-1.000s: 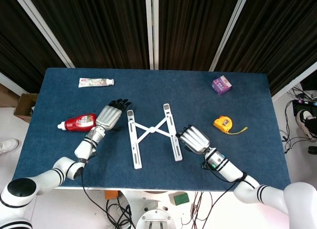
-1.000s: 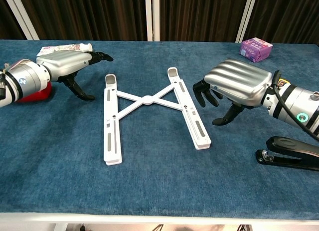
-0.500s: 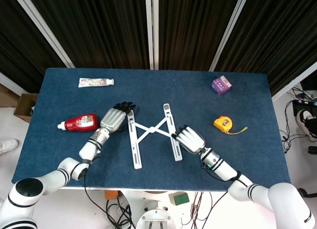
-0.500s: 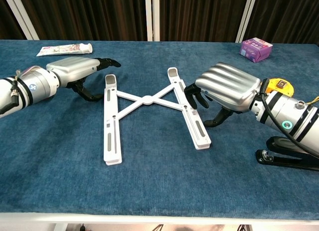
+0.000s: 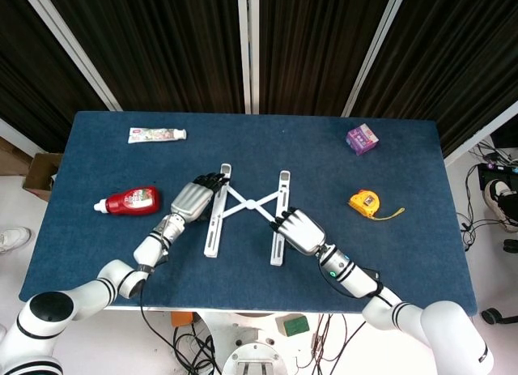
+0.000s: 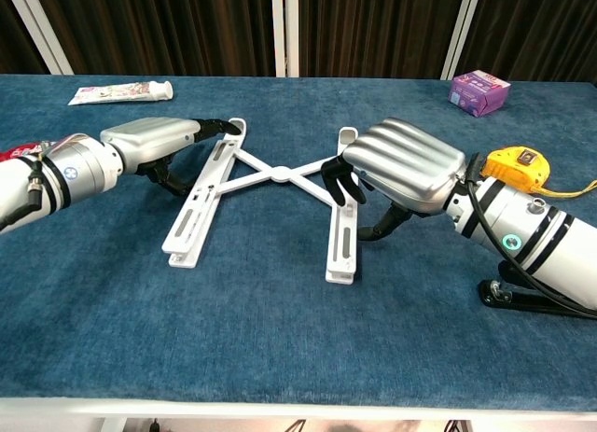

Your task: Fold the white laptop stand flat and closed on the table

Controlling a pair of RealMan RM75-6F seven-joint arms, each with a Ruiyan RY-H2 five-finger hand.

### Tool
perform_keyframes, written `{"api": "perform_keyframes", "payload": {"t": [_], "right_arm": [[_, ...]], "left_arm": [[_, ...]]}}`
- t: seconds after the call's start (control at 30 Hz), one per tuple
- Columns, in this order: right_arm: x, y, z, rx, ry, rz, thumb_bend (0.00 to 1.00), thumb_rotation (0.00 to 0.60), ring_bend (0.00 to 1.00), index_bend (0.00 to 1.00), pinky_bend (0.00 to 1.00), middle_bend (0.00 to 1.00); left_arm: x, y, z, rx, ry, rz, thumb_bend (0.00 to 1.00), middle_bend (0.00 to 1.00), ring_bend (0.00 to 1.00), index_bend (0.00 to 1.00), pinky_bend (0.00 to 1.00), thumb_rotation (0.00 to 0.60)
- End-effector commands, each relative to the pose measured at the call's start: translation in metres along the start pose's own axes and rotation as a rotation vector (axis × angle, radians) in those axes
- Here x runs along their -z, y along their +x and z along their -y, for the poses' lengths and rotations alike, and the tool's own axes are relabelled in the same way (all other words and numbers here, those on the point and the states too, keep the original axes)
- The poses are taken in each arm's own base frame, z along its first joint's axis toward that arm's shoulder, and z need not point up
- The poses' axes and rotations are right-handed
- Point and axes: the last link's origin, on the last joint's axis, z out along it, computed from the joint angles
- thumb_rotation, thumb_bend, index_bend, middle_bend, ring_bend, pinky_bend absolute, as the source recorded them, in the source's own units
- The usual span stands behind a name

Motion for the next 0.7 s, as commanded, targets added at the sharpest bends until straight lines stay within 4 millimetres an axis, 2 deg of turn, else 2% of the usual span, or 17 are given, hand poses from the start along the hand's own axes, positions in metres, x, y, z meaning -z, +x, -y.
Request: {"api": "perform_keyframes", "payload": {"t": [0.03, 0.7], "right_arm": [[-0.003, -0.001, 0.003, -0.004, 0.002, -0.008, 0.0, 0.6, 0.6, 0.62, 0.7, 0.68], [-0.015, -0.004, 0.017, -0.033, 0.013, -0.045, 0.0, 0.6, 0.6, 0.62, 0.7, 0.68]], "left_arm": [[0.0, -0.002, -0.004, 0.023, -0.011, 0.009, 0.02, 0.02, 0.03, 0.05, 0.14, 0.6], [0.009, -0.018, -0.029, 0.129, -0.075, 0.076, 0.02, 0.02, 0.03, 0.05, 0.14, 0.6]]}}
